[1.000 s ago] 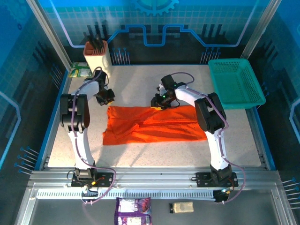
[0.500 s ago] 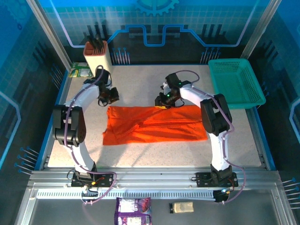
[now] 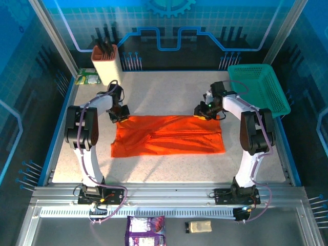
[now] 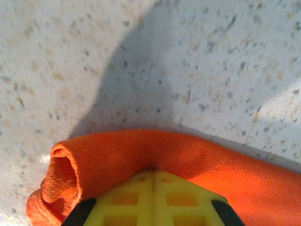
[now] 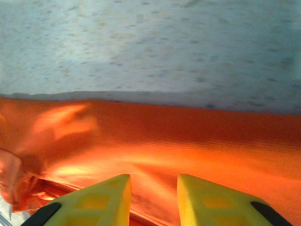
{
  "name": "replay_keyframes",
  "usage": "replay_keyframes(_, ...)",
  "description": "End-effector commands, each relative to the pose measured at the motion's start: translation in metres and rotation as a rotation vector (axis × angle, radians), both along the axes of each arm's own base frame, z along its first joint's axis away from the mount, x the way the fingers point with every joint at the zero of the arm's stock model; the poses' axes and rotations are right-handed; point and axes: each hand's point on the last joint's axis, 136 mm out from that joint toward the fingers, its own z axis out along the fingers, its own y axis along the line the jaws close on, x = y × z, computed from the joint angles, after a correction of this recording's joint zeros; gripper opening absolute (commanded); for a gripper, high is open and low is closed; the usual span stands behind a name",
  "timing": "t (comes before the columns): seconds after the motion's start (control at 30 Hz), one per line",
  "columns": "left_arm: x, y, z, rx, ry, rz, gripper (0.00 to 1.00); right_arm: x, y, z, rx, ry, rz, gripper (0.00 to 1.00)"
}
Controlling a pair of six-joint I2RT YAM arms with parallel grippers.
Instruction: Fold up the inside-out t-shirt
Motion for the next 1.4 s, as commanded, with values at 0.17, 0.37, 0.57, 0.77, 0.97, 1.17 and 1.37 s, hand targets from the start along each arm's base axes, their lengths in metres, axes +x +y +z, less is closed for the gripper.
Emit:
replay_keyframes(0.17, 0.026, 0.033, -0.007, 0.074, -0.008, 0.014, 0.05, 0.005, -0.041, -0.035, -0.043, 0.045, -0.042, 0.32)
replay_keyframes(0.37, 0.038, 0.027, 0.057, 0.101, -0.16, -0.016, 0.07, 0.013, -0.051, -0.008, -0.11, 0.004, -0.034, 0.33)
replay_keyframes(0.57, 0.002, -0.016, 0.093, 0.035, -0.201, -0.075, 0.08, -0.009, -0.038, 0.04, -0.072, -0.062, -0.017, 0.34)
replay_keyframes(0.77, -0.059, -0.047, 0.063, 0.023, -0.112, -0.12, 0.08, -0.056, 0.006, 0.036, 0.123, 0.011, 0.07, 0.43)
replay_keyframes(0.97, -0.099, -0.038, 0.031, 0.041, -0.028, -0.095, 0.08, -0.086, 0.016, 0.019, 0.111, 0.04, 0.09, 0.64)
replay_keyframes(1.17, -0.11, -0.031, 0.001, 0.038, 0.046, -0.082, 0.07, -0.089, -0.007, -0.011, 0.05, 0.069, 0.025, 0.78)
replay_keyframes(1.37, -0.116, -0.017, -0.009, 0.054, 0.065, -0.056, 0.07, -0.086, -0.037, -0.032, -0.004, 0.076, -0.065, 0.93)
